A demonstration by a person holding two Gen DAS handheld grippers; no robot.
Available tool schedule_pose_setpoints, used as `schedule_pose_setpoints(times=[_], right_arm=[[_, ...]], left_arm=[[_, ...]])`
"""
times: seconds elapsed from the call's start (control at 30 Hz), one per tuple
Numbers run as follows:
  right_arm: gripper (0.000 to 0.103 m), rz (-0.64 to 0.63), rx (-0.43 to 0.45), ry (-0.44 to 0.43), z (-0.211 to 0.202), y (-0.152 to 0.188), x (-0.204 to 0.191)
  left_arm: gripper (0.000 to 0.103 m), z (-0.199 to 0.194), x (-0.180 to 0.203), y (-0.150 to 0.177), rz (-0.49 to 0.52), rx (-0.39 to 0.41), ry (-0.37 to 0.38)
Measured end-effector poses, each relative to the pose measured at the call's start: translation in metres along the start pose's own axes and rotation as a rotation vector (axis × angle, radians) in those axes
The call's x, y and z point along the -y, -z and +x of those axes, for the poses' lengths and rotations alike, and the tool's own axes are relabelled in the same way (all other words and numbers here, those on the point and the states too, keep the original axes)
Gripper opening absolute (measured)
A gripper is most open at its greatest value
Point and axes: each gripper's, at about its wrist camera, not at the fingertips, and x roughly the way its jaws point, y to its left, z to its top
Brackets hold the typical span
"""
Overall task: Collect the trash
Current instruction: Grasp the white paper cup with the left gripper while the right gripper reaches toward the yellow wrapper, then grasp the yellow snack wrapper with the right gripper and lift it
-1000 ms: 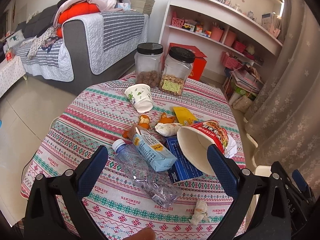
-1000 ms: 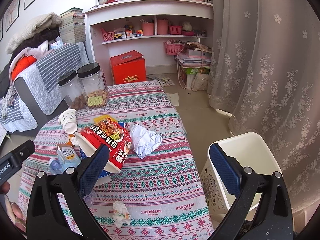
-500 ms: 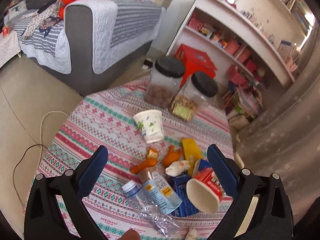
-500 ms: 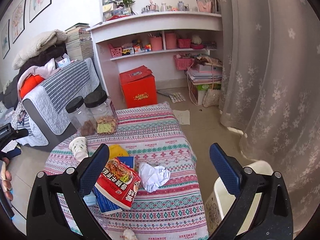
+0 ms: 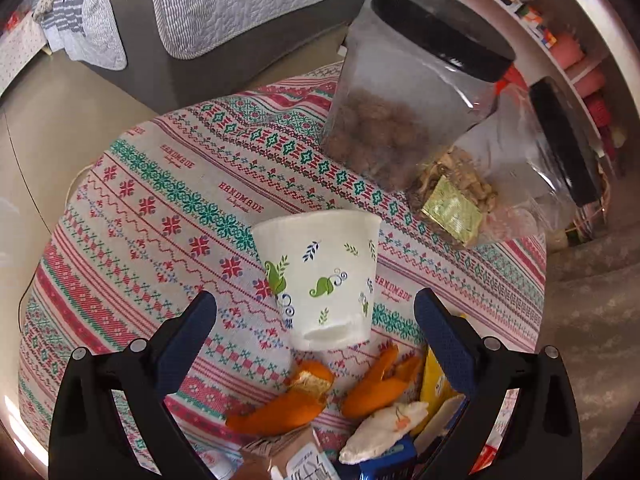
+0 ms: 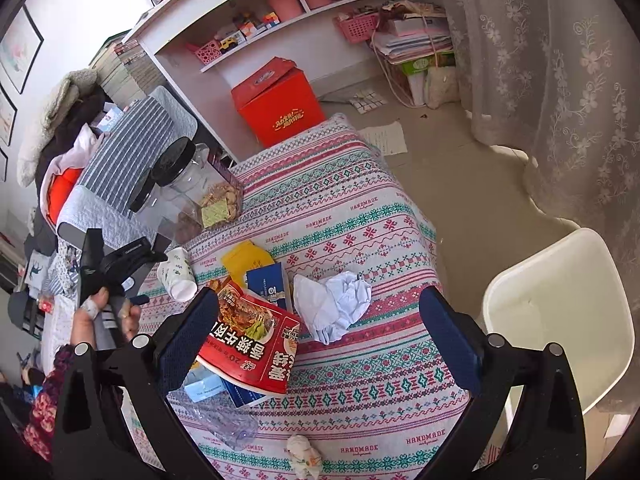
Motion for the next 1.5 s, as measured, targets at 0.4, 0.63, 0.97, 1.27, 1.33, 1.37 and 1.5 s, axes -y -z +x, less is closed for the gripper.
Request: schedule_pose_setpoints(times=[0.4, 0.63, 0.97, 1.27, 1.33, 1.37, 1.5], right_arm=[[0.096, -0.029, -0.021, 0.041, 0.013, -0.003, 0.0], [0.096, -0.136, -0.155, -0.022, 0.06, -0.05, -0.05], [0.095, -0.661, -0.512, 0.176, 0.207, -0.026, -0.174], [0.091, -0.741, -0.641, 0.235, 0.269, -0.022, -0.175], [0.089, -0.733, -0.666, 0.226, 0.276, -0.022, -0.171], [0.086, -0.726, -0.681, 0.226, 0.28, -0.021, -0.17], [0.07, -0.661, -0.794, 0.22, 0.296, -0.013, -0.156]], left_arm=[[0.052, -0.014, -0.004, 0.009, 0.095, 0.064, 0.064], [0.053, -0.164, -0.033, 0.098, 0.17, 0.294, 0.326], [0.054, -0.187, -0.068, 0.111, 0.158, 0.344, 0.316], [0.056, -0.179, -0.077, 0.112, 0.157, 0.316, 0.311], [0.056, -0.175, -0.078, 0.111, 0.152, 0.309, 0.305], [0.056, -0.174, -0.08, 0.111, 0.149, 0.305, 0.307], [0.056, -0.166, -0.079, 0.11, 0.142, 0.28, 0.307]])
